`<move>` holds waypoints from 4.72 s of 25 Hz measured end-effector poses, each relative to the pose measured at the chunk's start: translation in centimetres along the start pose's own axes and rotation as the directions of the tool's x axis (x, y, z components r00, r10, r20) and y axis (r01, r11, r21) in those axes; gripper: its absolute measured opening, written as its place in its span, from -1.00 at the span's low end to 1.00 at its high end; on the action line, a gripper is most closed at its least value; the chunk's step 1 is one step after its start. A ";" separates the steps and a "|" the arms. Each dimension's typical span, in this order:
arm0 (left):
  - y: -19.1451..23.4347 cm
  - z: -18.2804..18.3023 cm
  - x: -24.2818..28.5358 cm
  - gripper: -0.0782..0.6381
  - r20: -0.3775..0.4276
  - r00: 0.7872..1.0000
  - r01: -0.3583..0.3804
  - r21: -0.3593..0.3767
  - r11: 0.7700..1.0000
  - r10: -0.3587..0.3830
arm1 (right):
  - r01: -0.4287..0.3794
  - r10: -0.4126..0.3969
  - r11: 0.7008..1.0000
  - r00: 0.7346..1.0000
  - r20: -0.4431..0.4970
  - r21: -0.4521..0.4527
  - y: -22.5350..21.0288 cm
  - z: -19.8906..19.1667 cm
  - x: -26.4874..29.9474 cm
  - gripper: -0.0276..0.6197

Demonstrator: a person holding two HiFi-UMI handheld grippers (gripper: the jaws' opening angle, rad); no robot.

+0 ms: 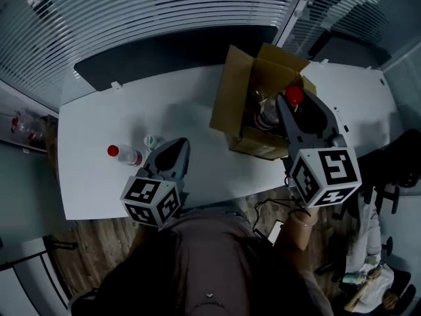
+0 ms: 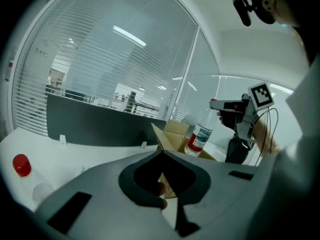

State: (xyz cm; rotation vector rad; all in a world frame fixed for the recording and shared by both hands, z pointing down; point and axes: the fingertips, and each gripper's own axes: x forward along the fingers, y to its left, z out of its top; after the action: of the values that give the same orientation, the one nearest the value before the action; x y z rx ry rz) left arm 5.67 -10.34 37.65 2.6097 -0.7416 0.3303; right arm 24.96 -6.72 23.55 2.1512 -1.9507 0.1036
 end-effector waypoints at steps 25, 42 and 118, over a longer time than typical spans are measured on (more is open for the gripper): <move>2.8 -1.7 -4.6 -0.76 0.008 1.000 0.007 -0.035 0.999 -0.006 | -0.174 0.177 0.984 0.981 0.078 -0.045 11.5 3.6 -4.4 -0.39; 7.6 -1.7 -9.4 -0.76 0.062 0.987 -0.143 -0.086 0.986 0.148 | -0.434 0.436 0.899 0.899 0.037 -0.053 21.9 2.1 -2.7 -0.39; 21.6 -3.4 -22.8 -0.76 0.103 0.882 -0.433 -0.206 0.878 0.459 | -0.828 0.789 0.559 0.550 -0.273 -0.053 49.0 -15.4 4.0 -0.39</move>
State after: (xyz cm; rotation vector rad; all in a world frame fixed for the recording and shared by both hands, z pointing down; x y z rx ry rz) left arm -25.40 -15.39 40.05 2.2888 -1.3694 0.1862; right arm -21.40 -11.27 45.49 0.8892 -2.5206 0.2954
